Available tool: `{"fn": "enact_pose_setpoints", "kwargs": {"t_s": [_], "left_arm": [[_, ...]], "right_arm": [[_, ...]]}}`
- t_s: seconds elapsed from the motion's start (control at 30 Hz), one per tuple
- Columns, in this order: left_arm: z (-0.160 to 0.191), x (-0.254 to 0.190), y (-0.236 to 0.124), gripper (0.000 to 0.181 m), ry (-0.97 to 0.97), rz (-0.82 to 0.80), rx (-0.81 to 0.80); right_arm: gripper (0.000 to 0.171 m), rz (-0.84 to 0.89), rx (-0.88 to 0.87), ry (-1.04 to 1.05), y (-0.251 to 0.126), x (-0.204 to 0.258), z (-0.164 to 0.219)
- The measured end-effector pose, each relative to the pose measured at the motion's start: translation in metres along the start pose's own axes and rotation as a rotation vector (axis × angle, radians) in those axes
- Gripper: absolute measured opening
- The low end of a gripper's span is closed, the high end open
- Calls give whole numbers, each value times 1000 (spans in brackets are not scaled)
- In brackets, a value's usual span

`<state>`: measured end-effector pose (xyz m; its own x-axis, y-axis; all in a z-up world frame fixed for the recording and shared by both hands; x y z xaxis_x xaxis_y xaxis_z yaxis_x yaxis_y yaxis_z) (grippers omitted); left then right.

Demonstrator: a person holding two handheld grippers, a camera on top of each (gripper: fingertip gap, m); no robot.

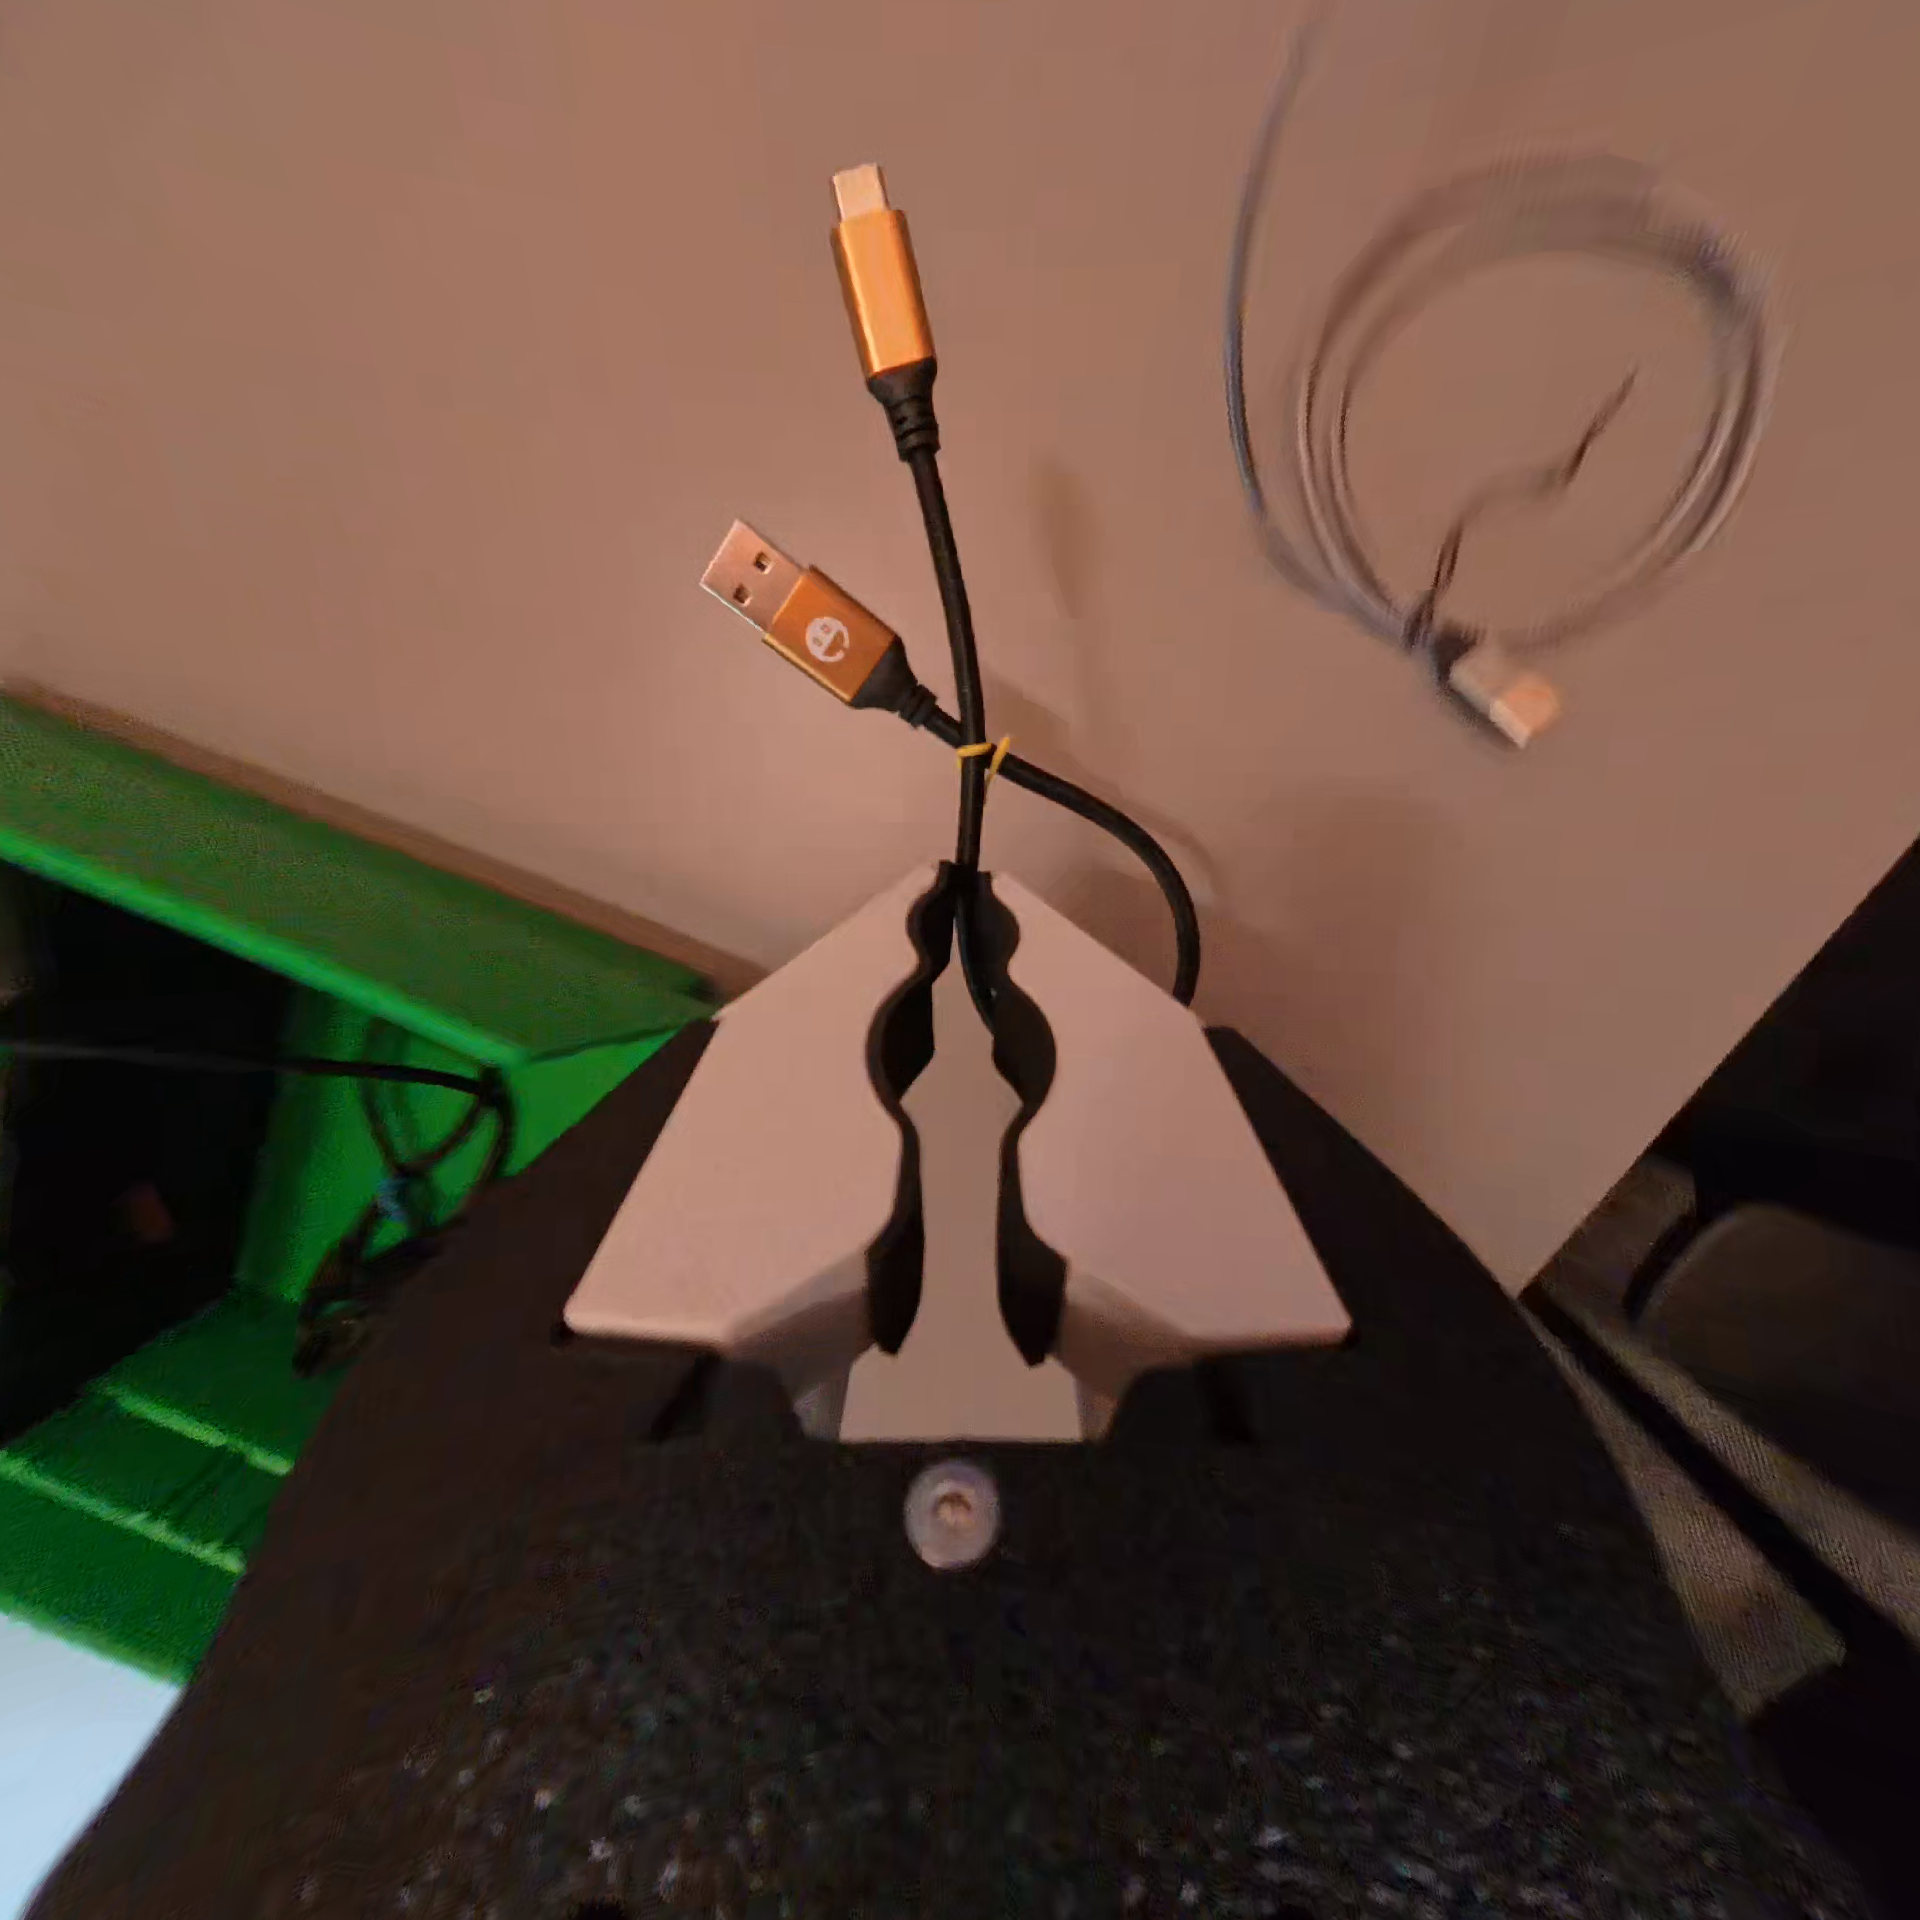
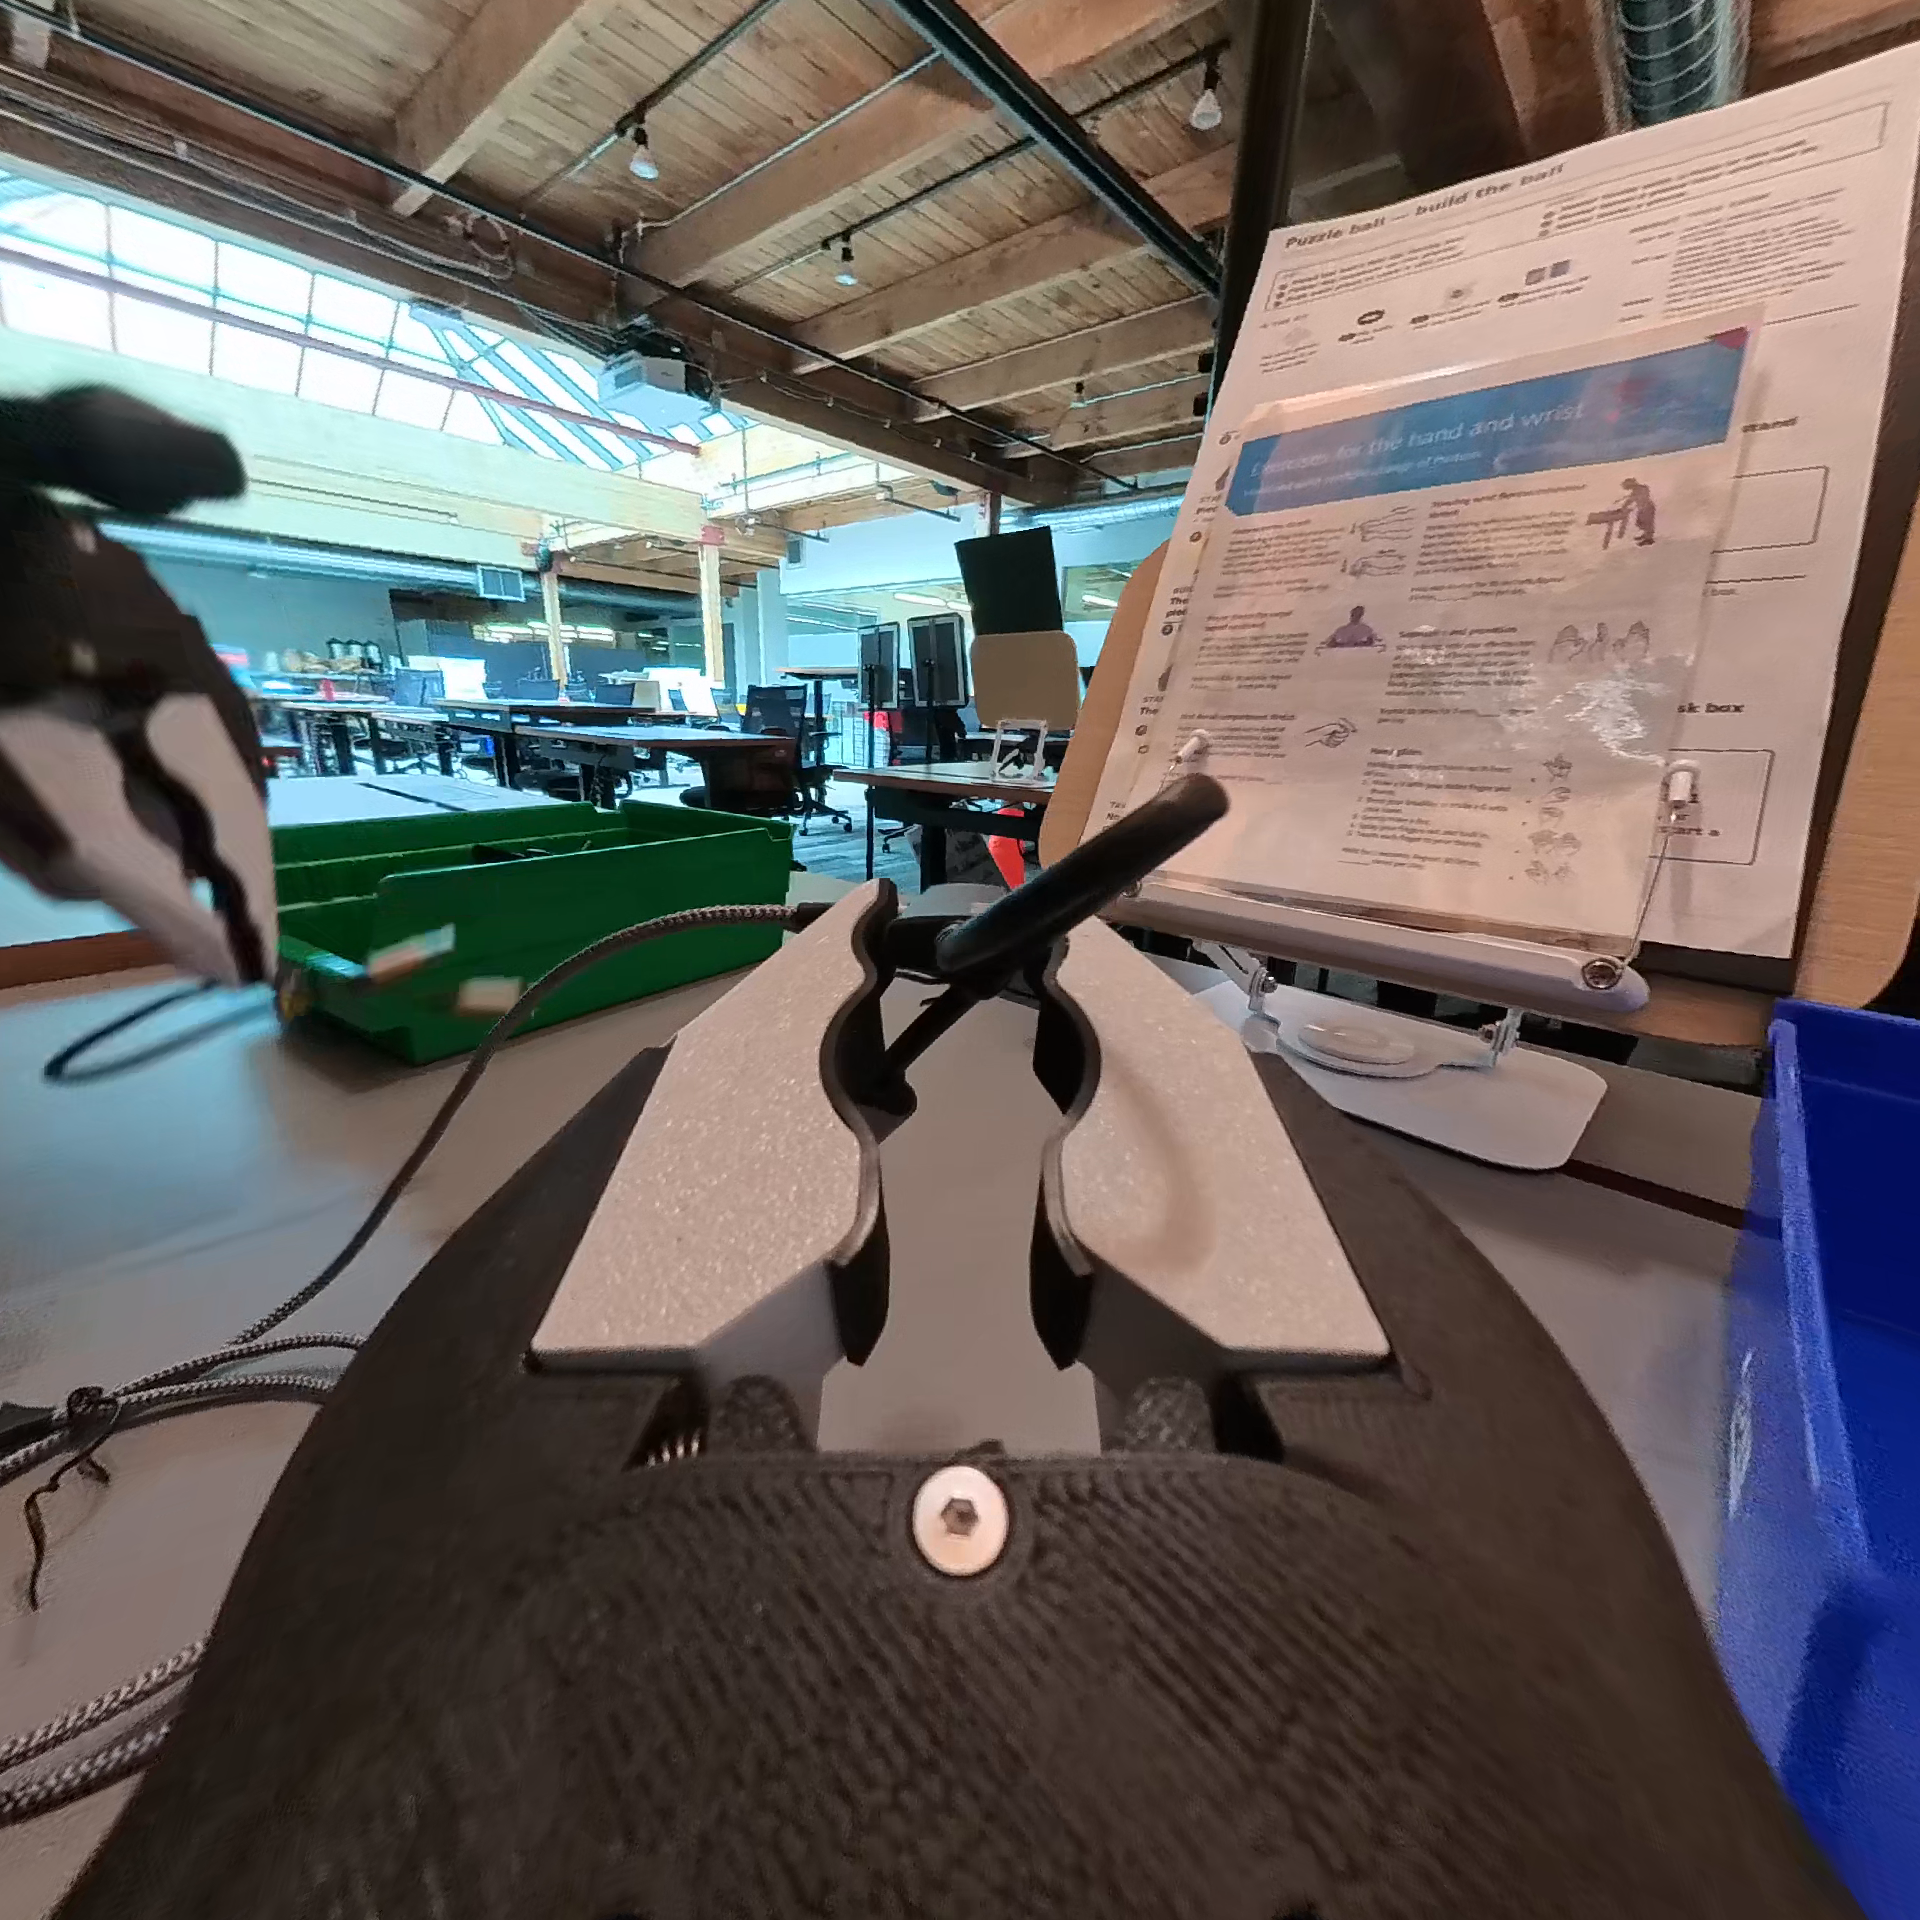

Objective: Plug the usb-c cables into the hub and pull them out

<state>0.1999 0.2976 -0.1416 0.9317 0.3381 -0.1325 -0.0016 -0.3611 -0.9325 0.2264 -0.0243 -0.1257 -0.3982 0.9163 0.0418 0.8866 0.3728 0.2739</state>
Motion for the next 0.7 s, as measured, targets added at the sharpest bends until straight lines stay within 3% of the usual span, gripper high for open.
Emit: {"fn": "enact_pose_setpoints", "kwargs": {"t_s": [0.1,0.2,0.3,0.47,0.7], "left_arm": [[23,-3,50,1,-41,-5,151],[32,-2,79,2,-78,-10,138],[26,-4,71,2,-117,-10,11],[1,-4,57,19,-150,-46,-221],[-31,4,90,29,-142,-52,-437]], "right_arm": [[23,-16,8,1,0,2,2],[23,-33,17,-13,0,6,4],[23,-37,23,-13,1,7,5],[23,-45,26,-12,1,8,6],[23,-62,23,-8,1,11,6]]}}
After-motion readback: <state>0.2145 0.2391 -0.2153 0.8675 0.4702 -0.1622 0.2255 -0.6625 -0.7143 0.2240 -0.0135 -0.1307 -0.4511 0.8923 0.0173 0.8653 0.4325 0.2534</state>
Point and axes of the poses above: each gripper's, where its closed fingertips meet, y out along the fingers, z out of its underside, x = y × z across the jaws, the point moved 5 cm from there along -y, back along the fingers, and after that the axes turned 15 degrees about z, right-handed, at the moved point
